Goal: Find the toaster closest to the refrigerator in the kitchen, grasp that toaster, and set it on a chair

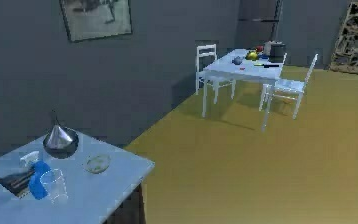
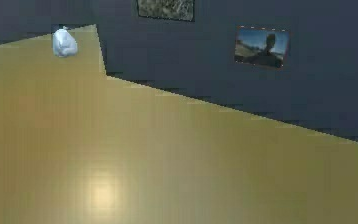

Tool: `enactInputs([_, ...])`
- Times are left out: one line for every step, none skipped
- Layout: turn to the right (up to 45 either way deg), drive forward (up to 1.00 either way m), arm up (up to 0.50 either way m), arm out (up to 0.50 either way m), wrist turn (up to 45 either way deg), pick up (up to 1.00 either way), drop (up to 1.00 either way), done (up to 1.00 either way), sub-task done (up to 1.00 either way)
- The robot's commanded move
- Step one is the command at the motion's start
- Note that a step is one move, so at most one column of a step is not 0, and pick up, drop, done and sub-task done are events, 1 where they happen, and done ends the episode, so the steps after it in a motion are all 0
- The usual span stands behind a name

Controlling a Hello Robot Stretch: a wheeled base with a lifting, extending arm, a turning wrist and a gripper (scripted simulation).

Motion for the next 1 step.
enactInputs([42.0, 0.00, 0.00, 0.00, 0.0, 0.00, 0.00, 0.00, 0.00])
